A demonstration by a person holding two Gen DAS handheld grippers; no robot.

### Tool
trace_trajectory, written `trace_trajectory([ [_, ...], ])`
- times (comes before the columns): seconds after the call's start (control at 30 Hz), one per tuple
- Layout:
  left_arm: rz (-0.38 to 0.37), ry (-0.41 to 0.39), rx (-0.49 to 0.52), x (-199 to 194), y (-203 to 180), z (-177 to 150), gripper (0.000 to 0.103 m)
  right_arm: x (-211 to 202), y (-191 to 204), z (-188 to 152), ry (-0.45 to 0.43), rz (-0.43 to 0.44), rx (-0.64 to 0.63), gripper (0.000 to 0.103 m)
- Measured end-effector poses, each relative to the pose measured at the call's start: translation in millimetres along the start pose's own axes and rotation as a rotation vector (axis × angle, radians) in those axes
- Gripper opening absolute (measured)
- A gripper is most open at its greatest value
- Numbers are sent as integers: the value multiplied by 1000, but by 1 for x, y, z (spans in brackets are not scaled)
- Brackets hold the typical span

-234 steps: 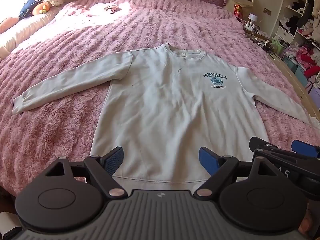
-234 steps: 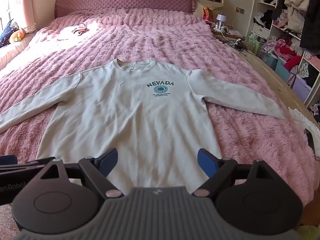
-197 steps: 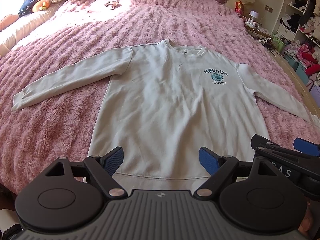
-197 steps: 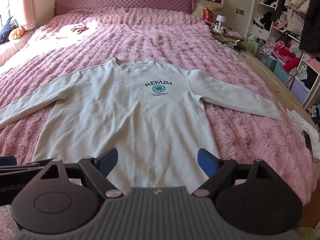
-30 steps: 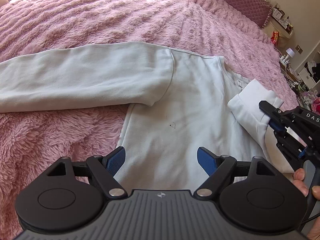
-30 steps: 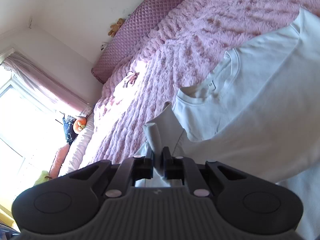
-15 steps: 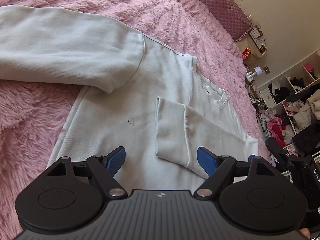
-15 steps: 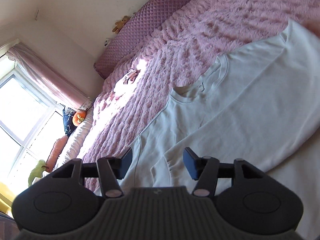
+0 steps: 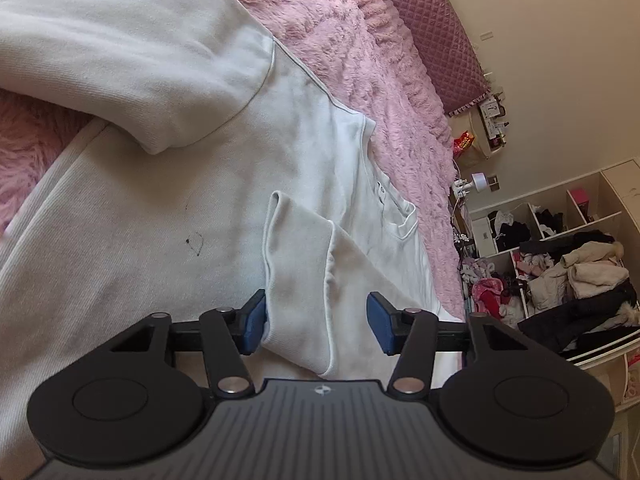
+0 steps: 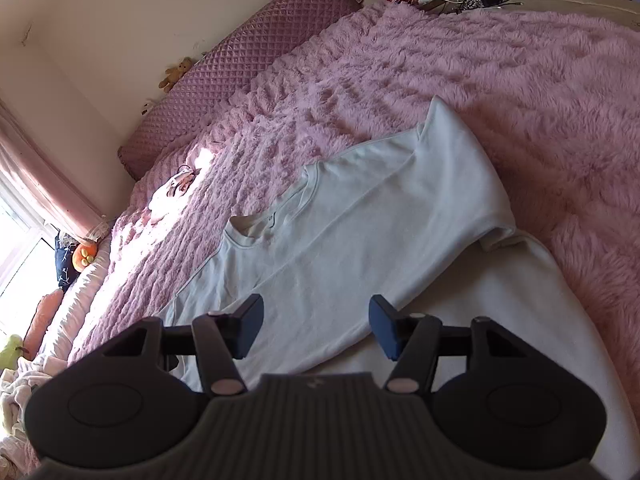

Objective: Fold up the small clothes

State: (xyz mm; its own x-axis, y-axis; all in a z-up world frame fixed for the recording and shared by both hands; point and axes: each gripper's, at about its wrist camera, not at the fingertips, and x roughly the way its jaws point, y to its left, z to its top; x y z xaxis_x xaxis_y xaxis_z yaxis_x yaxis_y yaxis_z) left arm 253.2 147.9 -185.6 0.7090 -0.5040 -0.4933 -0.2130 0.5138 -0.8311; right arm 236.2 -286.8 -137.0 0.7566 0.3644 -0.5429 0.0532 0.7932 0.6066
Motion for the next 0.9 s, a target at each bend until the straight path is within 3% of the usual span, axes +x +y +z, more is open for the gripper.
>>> trace_trajectory([
  [0.03, -12, -9, -21, 1, 1, 0, 12, 3, 0, -1, 3, -2, 5, 56],
  [0.07, -19, -14, -29, 2, 2, 1, 6, 4, -1, -1, 4, -5, 7, 56],
  [0.13, -41, -41, -16, -1, -4, 2, 6, 5, 1, -2, 6, -10, 4, 56],
  [0.27, -122, -128, 112, -21, -34, 4, 6, 5, 4, 1, -5, -26, -21, 56],
  [0.33, -159, -220, 184, -42, -50, 2, 6, 5, 5, 2, -10, -33, -24, 56],
  [0.43, -128, -322, 277, -64, -61, 4, 6, 6, 3, 3, -8, -40, -15, 56],
  [0.73, 149, -258, 212, -36, 11, 24, 6, 10, -1, 0, 1, -131, -29, 56],
  [0.8, 155, -232, 217, -35, 20, 18, 6, 11, -6, 2, -1, -159, -32, 57],
  [0.9, 103, -201, 198, -36, 26, 18, 8, 14, -19, 6, -1, -173, 19, 57],
])
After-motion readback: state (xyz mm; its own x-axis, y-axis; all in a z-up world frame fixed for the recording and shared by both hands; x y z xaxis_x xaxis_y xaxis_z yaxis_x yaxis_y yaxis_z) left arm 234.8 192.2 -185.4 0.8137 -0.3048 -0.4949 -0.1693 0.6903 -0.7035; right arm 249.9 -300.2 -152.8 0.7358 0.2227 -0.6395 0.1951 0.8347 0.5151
